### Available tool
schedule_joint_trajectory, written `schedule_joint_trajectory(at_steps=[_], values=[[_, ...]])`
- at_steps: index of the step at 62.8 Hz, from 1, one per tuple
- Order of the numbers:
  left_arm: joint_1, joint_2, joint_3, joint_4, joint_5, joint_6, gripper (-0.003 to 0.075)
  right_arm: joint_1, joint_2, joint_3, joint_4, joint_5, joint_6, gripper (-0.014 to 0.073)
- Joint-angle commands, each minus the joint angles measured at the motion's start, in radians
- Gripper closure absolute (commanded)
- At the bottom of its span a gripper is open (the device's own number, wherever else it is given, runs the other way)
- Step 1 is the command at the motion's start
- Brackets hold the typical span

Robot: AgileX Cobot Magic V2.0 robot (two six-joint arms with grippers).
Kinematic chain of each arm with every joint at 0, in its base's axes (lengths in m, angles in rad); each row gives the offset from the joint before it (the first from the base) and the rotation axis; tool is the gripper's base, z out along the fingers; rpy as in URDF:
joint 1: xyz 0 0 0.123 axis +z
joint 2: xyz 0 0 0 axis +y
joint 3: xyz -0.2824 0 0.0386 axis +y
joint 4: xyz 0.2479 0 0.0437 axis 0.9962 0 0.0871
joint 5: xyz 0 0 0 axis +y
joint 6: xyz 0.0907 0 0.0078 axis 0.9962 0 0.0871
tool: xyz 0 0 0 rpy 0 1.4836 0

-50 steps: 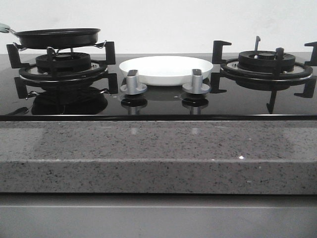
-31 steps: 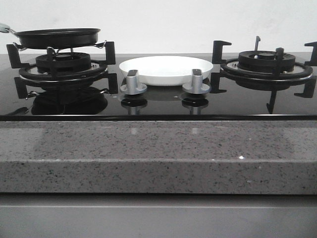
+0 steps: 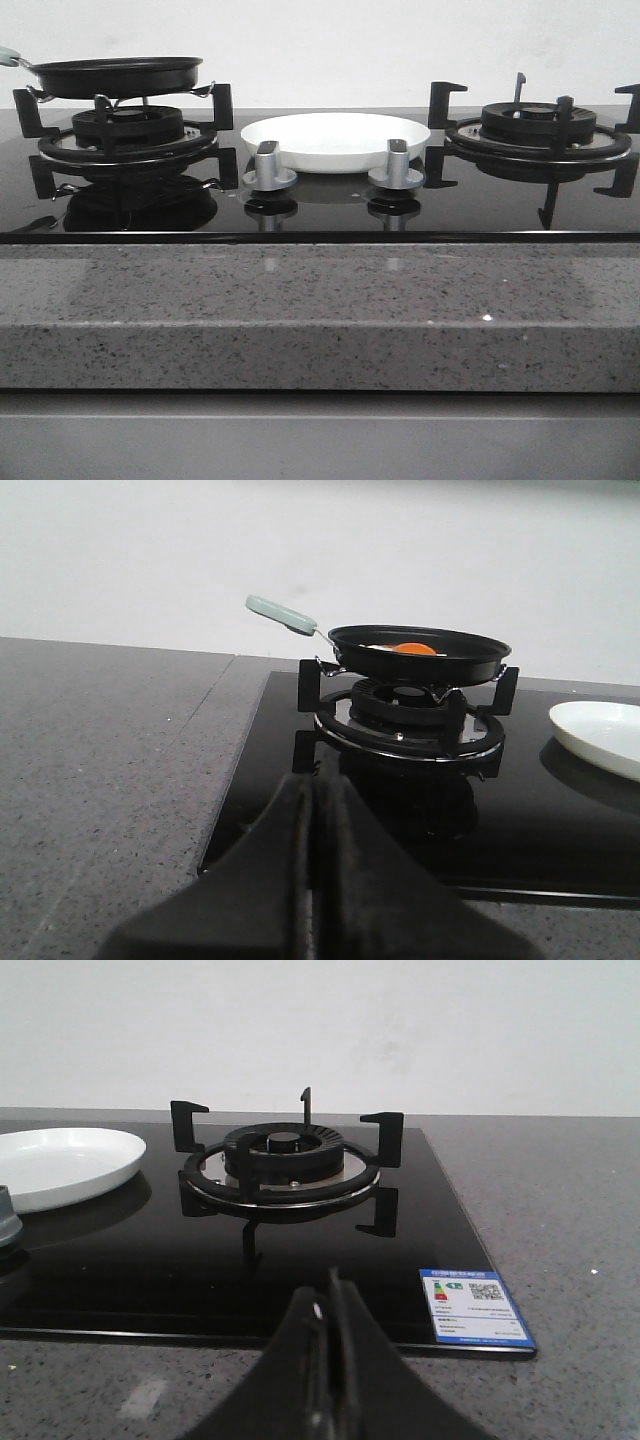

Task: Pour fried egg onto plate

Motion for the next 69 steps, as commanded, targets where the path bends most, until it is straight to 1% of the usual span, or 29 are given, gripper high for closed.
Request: schedule_joint_trajectory(at_steps=[1,8,14,21,27,37,52,63,69], values=[[-0.007,-0.016,0.006,0.003,-0.089,-0.011,0.0741,-0.004,-0.017,-0.005,-0.011,-0.083,-0.005,0.0712],[-0.007,-0.016,0.006,0.003,-0.089,-0.011,0.0741,-0.004,-0.017,-0.005,-0.011,-0.086,-0.006,0.0712],[-0.007,-0.016,0.001,0.004,-0.137,-0.011,0.0741,-0.004,-0.017,-0.009,-0.006,-0.084,-0.006,0.0712],[-0.007,-0.016,-0.053,-0.009,-0.140,-0.011,0.0741,-0.004,-0.017,-0.049,0.010,-0.056,-0.005,0.0712],[-0.007,-0.008,-0.140,-0.009,-0.075,-0.011,0.0741,-0.004,-0.016,-0.117,0.010,-0.006,-0.005,0.0712],[-0.007,0.054,-0.321,-0.009,0.064,-0.011,0.0741,-0.004,0.015,-0.281,0.010,0.112,-0.005,0.0712],[-0.007,0.244,-0.566,-0.009,0.235,-0.011,0.0741,-0.004,0.183,-0.493,0.010,0.248,-0.005,0.0712],[-0.007,0.378,-0.652,-0.009,0.299,-0.011,0.0741,-0.004,0.324,-0.603,0.010,0.383,-0.005,0.0712],[-0.007,0.430,-0.654,-0.009,0.303,-0.011,0.0741,-0.004,0.386,-0.611,0.010,0.405,-0.005,0.0712]])
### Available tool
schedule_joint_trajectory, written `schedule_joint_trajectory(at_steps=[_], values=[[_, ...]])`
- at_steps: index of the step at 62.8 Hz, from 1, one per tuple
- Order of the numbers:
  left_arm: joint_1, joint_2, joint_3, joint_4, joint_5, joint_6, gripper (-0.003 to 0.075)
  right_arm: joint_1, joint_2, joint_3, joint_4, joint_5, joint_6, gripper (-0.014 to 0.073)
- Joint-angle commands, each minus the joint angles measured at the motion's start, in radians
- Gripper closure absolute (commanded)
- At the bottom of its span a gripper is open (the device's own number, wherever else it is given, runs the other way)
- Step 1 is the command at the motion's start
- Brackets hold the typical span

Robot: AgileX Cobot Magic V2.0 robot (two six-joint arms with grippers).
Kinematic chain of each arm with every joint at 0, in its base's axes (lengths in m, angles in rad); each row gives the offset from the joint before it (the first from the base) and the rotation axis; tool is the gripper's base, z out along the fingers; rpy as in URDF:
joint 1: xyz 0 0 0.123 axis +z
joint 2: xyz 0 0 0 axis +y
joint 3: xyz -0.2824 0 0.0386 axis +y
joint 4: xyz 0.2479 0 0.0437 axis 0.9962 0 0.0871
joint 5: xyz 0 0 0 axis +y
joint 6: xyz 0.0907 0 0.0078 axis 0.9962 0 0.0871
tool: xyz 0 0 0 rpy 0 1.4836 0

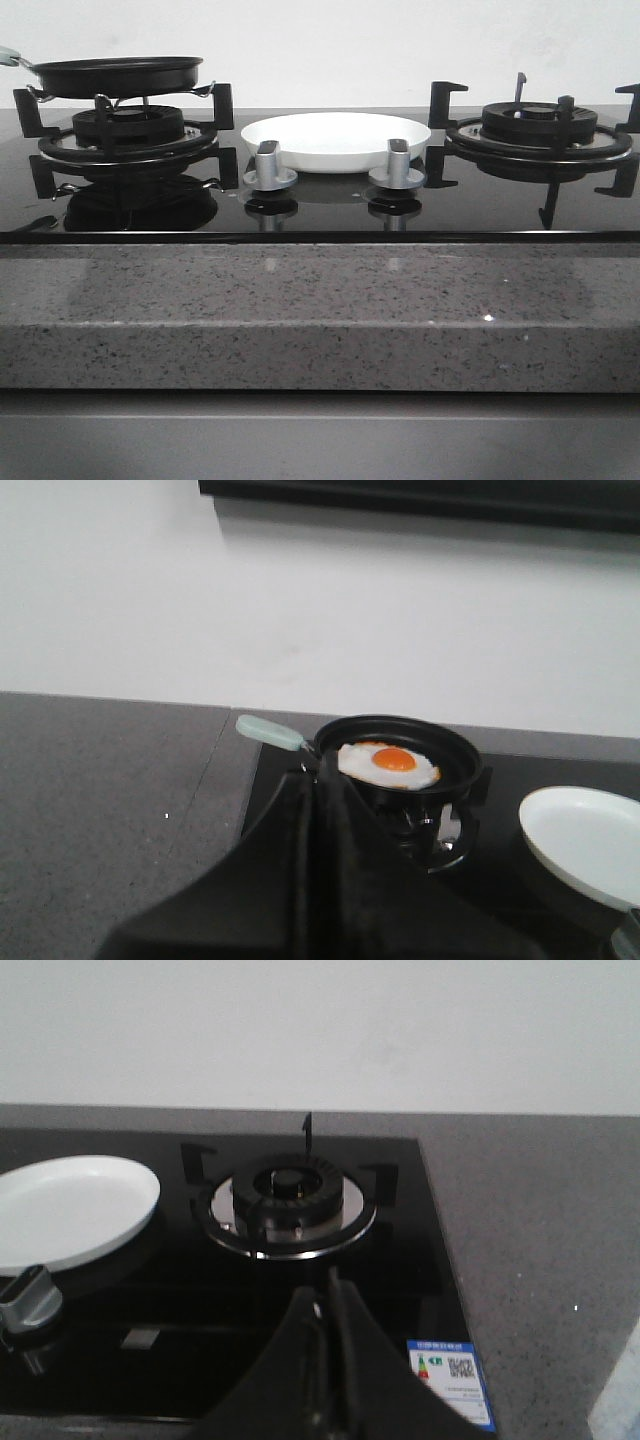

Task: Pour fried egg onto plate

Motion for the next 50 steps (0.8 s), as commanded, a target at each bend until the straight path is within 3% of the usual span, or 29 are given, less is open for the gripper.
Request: schedule_joint_trajectory(at_steps=[1,31,37,43,47,50], values=[[-0.007,0.058,-0.036,-0.006,-0.052,-0.011,0.0741,-0.004,0.072,-0.040,0.003,-0.033,-0.005,0.0712],[-0.007,0.210,-0.036,-0.011,-0.052,-0.011,0.0716,-0.004,0.238,-0.040,0.003,-0.002,-0.005,0.0683],[-0.007,0.225,-0.036,0.005,-0.052,-0.011,0.0564,-0.004,0.259,-0.040,0.003,0.016,-0.005,0.0526],[-0.007,0.234,-0.036,0.027,-0.052,-0.011,0.0328,-0.004,0.274,-0.040,0.003,0.018,-0.005,0.0263],[-0.007,0.234,-0.036,0.027,-0.052,-0.011,0.0219,-0.004,0.282,-0.040,0.004,0.018,-0.005,0.0162],[-0.007,0.234,-0.036,0.025,-0.052,-0.011,0.0184,-0.004,0.286,-0.044,0.016,0.021,-0.005,0.0116]])
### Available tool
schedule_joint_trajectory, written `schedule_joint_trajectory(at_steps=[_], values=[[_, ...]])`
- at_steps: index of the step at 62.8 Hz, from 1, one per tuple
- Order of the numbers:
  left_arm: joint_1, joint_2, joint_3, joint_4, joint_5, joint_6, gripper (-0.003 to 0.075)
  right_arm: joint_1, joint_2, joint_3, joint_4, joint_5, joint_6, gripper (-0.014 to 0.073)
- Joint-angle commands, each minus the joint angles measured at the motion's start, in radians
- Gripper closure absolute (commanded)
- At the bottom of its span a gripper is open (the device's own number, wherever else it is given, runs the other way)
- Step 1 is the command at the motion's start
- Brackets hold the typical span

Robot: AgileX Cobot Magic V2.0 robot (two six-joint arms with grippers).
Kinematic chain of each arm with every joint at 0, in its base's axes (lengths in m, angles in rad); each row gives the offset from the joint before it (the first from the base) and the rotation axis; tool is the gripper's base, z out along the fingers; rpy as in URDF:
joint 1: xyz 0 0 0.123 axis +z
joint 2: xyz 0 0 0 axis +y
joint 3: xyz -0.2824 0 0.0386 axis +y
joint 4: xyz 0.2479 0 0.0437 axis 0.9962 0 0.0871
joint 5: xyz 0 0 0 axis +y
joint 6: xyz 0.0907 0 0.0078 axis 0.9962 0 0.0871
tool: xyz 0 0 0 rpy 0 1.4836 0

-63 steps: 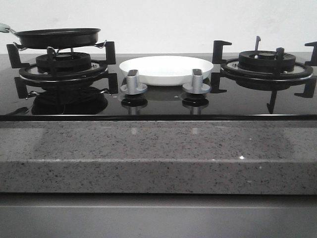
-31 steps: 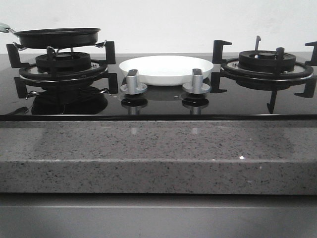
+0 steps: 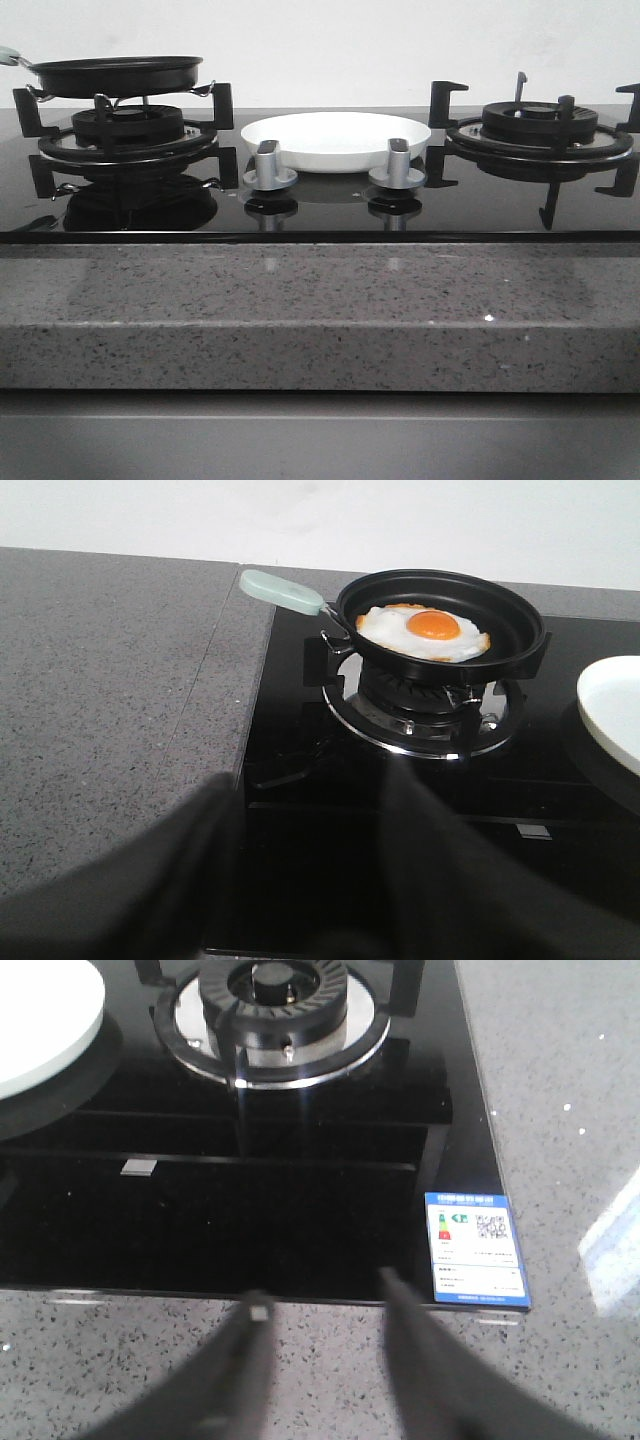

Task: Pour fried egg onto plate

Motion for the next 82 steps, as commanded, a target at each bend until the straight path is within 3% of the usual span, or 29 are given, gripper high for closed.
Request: schedule_joint_trajectory(at_steps=[1,13,20,35,51,82], values=[[-0.007,0.009,-0.036,0.004,-0.074,-0.011,0.0183,-0.004,0.017,-0.042,0.022,-0.062,-0.005,0.0112],[-0.007,0.017,-0.036,0.004,-0.074,-0.011,0.0212,-0.001,0.100,-0.156,0.105,0.050,-0.013,0.0135],[-0.007,0.018,-0.036,0.004,-0.074,-0.011,0.0232,0.006,0.177,-0.239,0.186,0.116,-0.098,0.0157],[-0.007,0.018,-0.036,0.004,-0.074,-0.011,0.0272,0.094,0.379,-0.363,0.404,0.118,-0.285,0.0159],[-0.007,0.018,-0.036,0.004,-0.074,-0.011,0.0282,0.207,0.620,-0.509,0.406,0.083,-0.285,0.0159],[-0.007,0.018,-0.036,0.004,-0.074,-0.011,0.0282,0.210,1.044,-0.883,0.379,0.116,-0.285,0.0159]])
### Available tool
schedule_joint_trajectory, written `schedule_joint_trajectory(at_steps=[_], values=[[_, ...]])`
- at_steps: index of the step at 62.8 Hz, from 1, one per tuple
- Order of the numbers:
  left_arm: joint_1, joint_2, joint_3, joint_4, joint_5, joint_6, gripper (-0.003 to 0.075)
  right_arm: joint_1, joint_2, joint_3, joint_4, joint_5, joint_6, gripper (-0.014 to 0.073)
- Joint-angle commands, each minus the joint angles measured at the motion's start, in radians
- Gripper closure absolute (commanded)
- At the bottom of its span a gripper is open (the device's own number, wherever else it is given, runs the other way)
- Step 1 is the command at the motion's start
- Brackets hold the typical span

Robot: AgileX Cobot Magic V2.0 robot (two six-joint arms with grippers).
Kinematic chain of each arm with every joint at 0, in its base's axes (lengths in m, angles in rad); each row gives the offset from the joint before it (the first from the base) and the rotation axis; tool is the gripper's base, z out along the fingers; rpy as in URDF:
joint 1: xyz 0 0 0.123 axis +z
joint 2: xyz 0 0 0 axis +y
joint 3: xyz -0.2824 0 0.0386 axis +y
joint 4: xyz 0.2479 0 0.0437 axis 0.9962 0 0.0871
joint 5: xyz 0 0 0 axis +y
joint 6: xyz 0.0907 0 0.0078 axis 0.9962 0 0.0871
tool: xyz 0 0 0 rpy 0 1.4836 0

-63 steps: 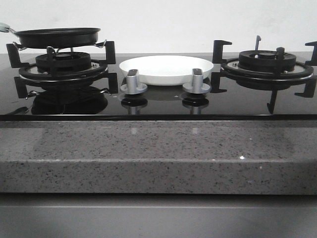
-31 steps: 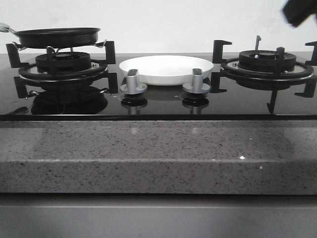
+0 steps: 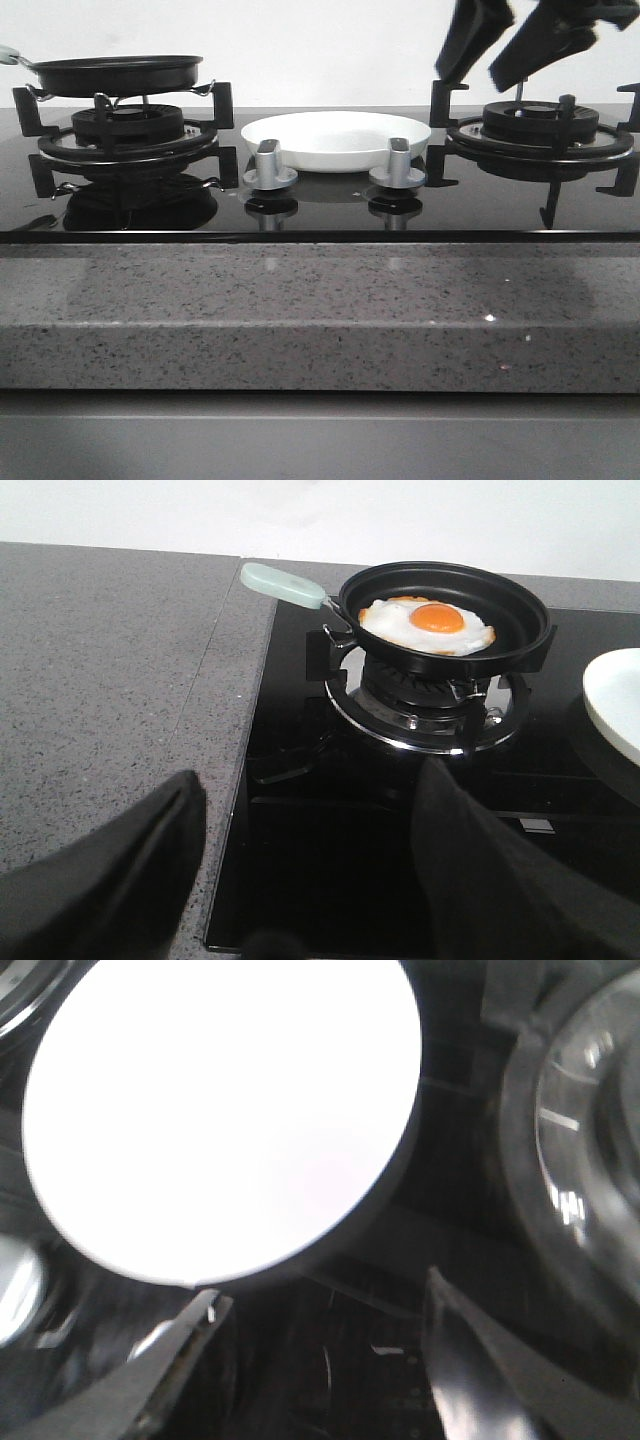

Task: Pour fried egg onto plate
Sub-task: 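Lower the right gripper to the rim of the white plate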

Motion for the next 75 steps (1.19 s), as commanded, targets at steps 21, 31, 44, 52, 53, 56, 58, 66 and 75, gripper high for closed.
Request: schedule_joint_trajectory(at_steps=[21,31,44,52,53,56,58,66,75], values=[[-0.007,0.008,-0.036,0.001,-0.074,-0.011,0.0282,-0.002,0.201,-0.266,-0.037,-0.006,-0.012,0.0159],[-0.007,0.008,-0.036,0.001,-0.074,-0.011,0.0282,-0.002,0.258,-0.317,-0.037,0.008,-0.012,0.0159],[-0.007,0.008,-0.036,0.001,-0.074,-0.011,0.0282,-0.002,0.301,-0.375,-0.027,0.048,-0.012,0.0159],[-0.007,0.008,-0.036,0.001,-0.074,-0.011,0.0282,-0.002,0.301,-0.383,-0.028,0.060,-0.012,0.0209],[-0.007,0.008,-0.036,0.001,-0.074,-0.011,0.0282,-0.002,0.301,-0.383,-0.028,0.063,-0.012,0.0217],[-0.007,0.008,-0.036,0.001,-0.074,-0.011,0.0282,-0.002,0.301,-0.383,-0.030,0.070,-0.012,0.0238],[-0.007,0.008,-0.036,0.001,-0.074,-0.011,0.0282,-0.003,0.301,-0.383,-0.031,0.078,-0.012,0.0251],[-0.007,0.008,-0.036,0.001,-0.074,-0.011,0.0282,-0.003,0.302,-0.383,-0.033,0.100,-0.012,0.0263],[-0.007,0.008,-0.036,0.001,-0.074,-0.011,0.0282,-0.005,0.303,-0.383,-0.034,0.103,-0.012,0.0263]])
